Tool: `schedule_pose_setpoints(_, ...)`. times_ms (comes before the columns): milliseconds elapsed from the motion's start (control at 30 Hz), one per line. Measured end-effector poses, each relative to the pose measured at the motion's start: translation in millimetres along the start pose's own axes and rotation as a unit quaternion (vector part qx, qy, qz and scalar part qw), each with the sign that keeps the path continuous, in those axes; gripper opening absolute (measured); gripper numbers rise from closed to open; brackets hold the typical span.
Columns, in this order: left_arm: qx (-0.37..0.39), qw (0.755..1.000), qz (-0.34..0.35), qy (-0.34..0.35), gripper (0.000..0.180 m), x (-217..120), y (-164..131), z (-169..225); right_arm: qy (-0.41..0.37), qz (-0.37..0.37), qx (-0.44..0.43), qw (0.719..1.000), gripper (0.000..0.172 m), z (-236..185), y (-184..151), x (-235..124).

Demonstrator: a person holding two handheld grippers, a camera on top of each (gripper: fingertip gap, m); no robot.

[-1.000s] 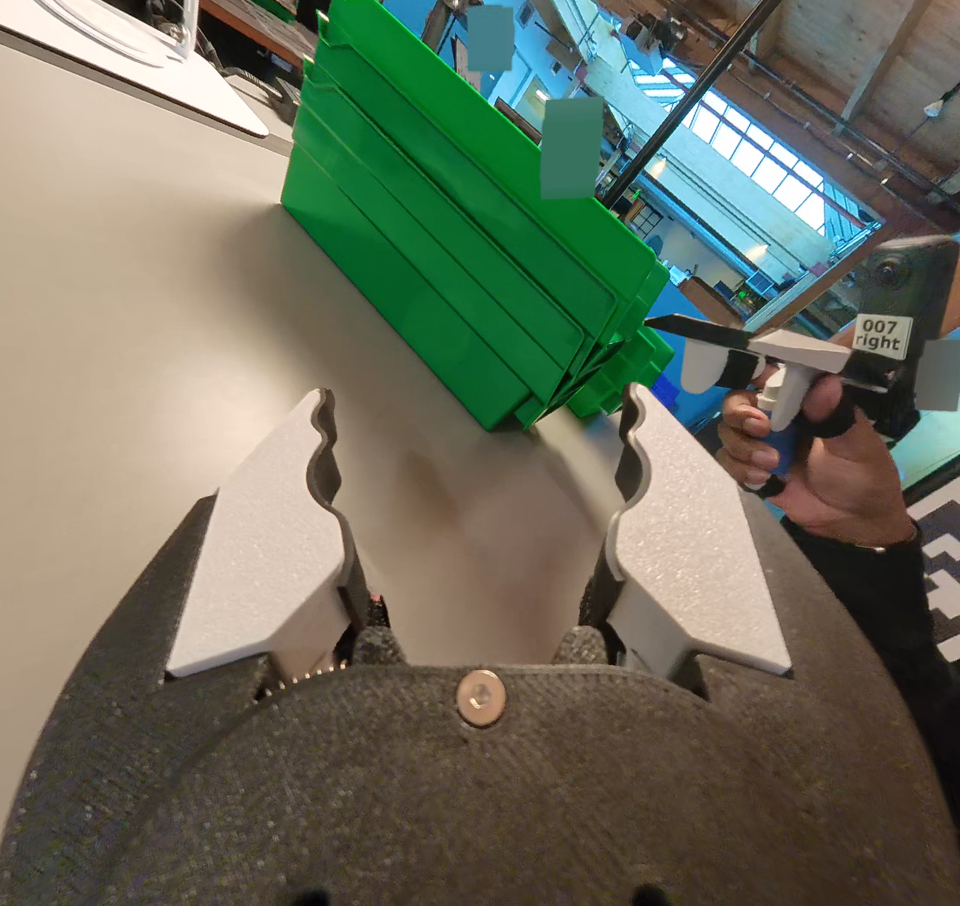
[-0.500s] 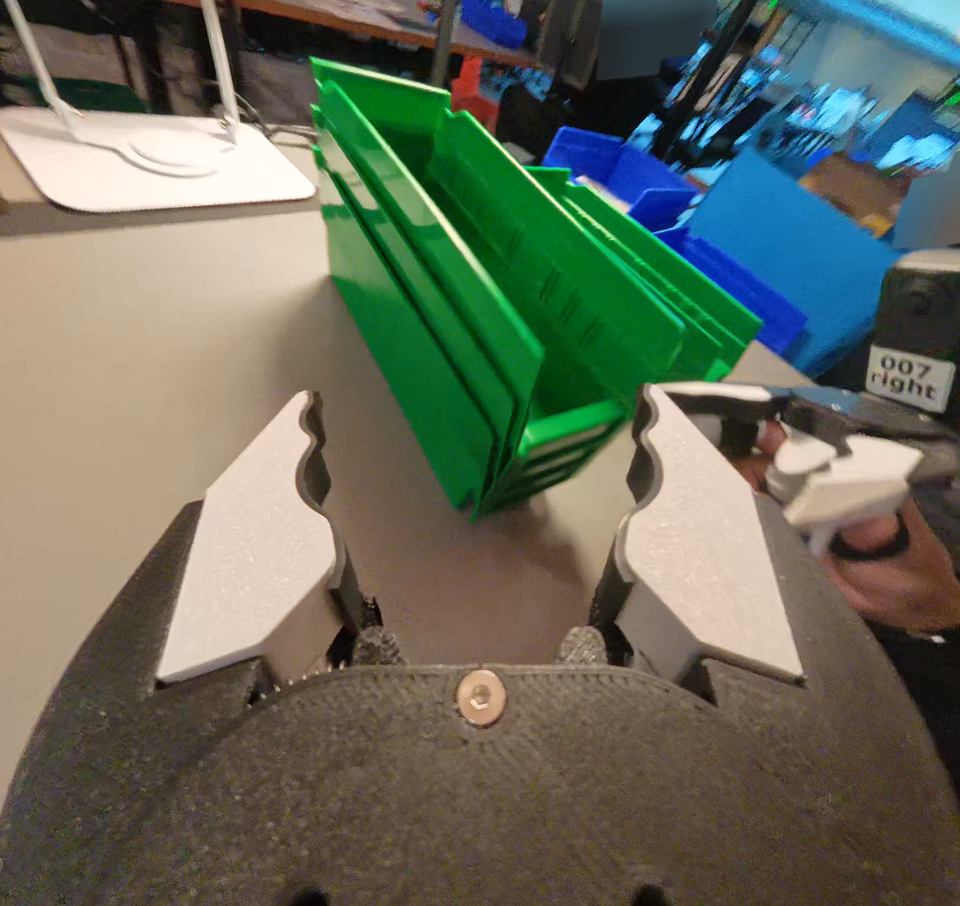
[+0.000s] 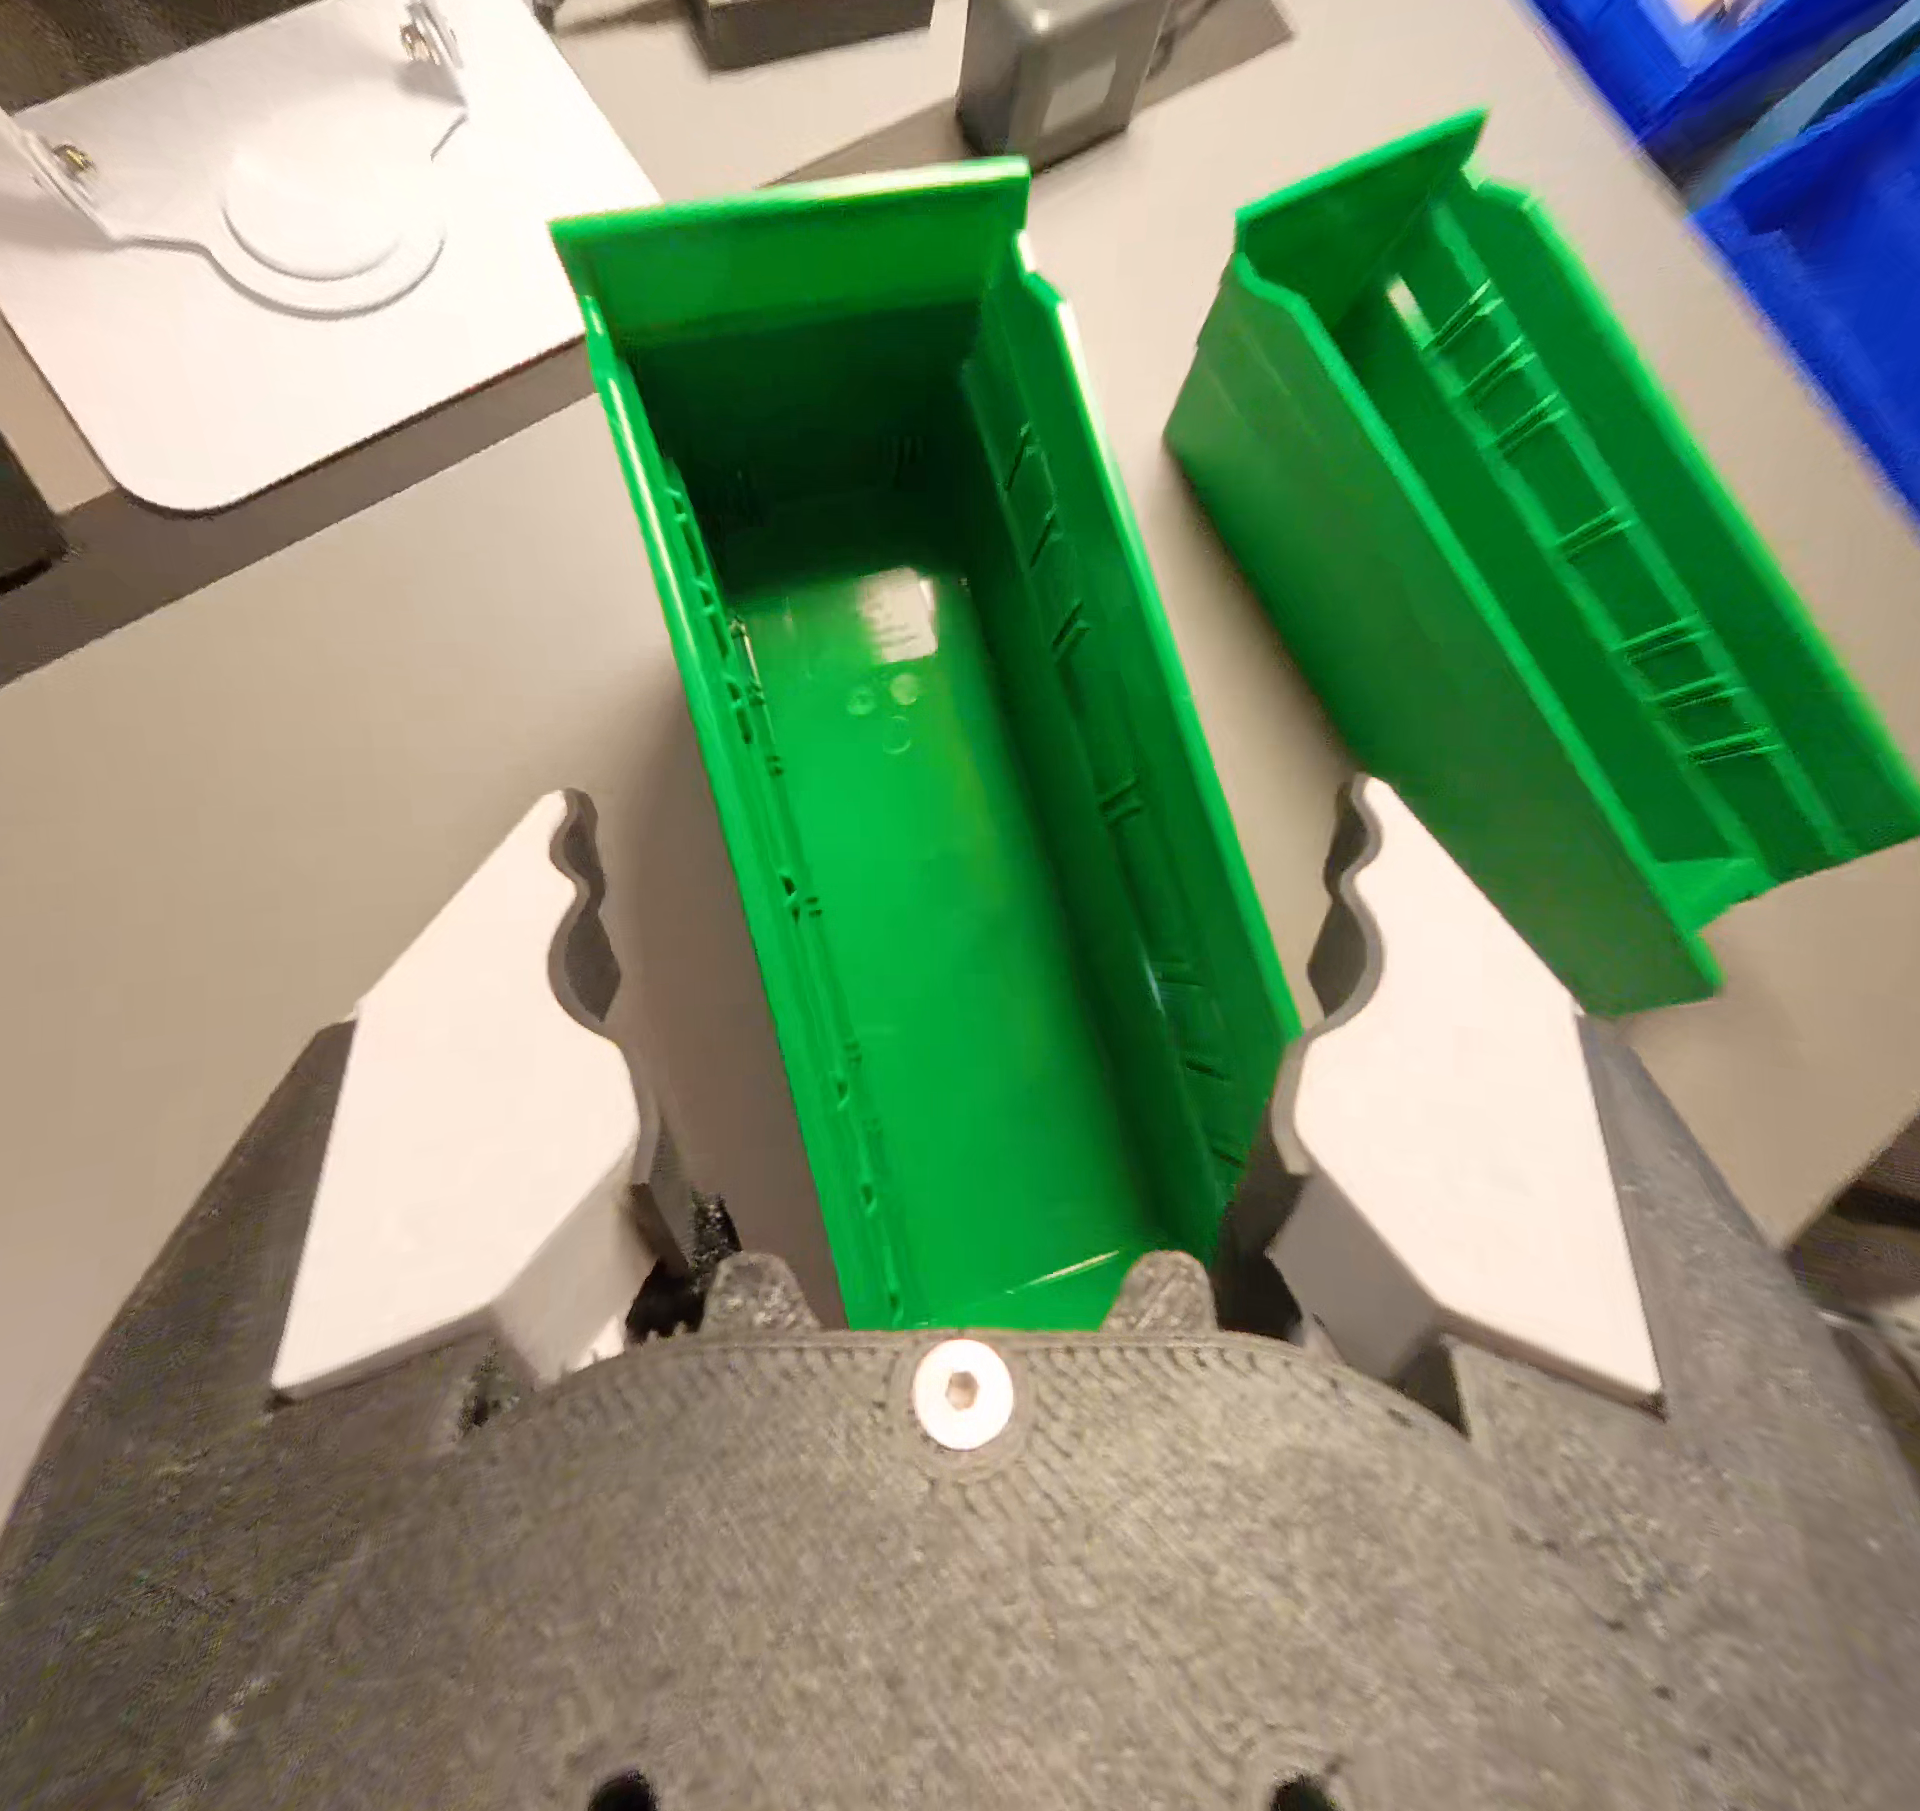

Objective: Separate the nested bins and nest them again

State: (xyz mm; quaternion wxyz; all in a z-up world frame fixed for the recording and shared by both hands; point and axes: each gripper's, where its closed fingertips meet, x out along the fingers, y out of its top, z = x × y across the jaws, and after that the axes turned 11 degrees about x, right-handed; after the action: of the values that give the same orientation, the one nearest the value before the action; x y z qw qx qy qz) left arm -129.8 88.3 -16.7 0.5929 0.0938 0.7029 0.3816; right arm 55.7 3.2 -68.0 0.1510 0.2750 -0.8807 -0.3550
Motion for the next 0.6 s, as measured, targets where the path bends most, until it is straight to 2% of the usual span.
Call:
schedule_pose_setpoints(233,0.092,0.991,-0.083,0.058,0.133,29.5,-19.3,8.6,0.024,0.028,0.015,0.999,0.11,-3.4,8.6,-7.2)
schedule_pose_setpoints(467,0.093,0.99,-0.087,0.057,0.125,28.2,-19.0,6.5,0.044,0.039,0.03,0.998,0.107,-5.4,13.0,-11.0)
schedule_pose_setpoints(600,0.093,0.991,-0.078,0.064,0.113,25.9,-16.3,5.6,0.05,0.035,0.019,0.998,0.106,-9.5,10.6,-10.8)
